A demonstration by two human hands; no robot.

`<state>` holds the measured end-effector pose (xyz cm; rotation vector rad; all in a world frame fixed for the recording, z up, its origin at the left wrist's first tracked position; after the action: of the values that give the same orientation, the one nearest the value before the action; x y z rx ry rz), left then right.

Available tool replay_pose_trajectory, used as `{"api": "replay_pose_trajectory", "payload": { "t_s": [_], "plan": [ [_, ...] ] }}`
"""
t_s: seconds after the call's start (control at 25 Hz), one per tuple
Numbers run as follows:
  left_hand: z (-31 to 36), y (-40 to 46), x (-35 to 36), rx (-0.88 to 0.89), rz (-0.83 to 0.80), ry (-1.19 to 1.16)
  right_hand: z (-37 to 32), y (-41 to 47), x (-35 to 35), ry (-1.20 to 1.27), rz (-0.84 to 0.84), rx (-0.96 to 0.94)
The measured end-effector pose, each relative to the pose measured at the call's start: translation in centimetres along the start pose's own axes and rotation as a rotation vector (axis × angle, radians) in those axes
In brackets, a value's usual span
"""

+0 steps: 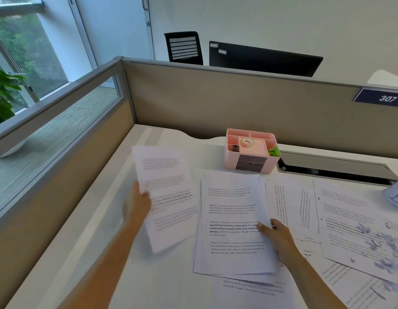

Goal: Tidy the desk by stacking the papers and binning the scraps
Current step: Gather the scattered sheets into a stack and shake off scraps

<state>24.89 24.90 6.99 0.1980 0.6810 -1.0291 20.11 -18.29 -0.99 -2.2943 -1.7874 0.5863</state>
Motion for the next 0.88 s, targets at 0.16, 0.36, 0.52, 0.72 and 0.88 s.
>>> {"api": "replay_pose_trajectory", "payload": {
  "t_s": [0.16,0.36,0.52,0.72,0.88],
  "plan": [
    [5.7,2.9,-5.7,0.208,0.087,-0.069,-0.2,-0.3,0.1,0.060,-0.043,-0.032],
    [6.7,1.9,1.6,0.135,-0.184,-0.039,-0.6,-0.1,0.3,-0.050,-0.059,-0.010],
    [6.0,-3.0,10.0,0.109,-0.364,-0.056,-0.7,-0.2,0.3,-0.055,-0.072,0.036],
    [4.4,-6.2,15.1,0.065,-0.459,0.050,-1.5,-0.4,0.4,0.074,-0.088,0.095],
    [3.7,-6.7,15.4,0.061,-0.472,0.045,-1.3,-0.2,0.8,-0.104,-0.163,0.066]
  ]
}}
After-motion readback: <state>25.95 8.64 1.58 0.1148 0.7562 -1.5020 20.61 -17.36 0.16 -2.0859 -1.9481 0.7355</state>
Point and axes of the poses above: each hand's wrist, its own y-axis towards the middle knuckle, its own x-axis out of the palm, z = x × y, the point moved 7 cm from there along y, towards the middle knuckle, and after that the axes turned 4 degrees about -x, right-handed, at the moved point
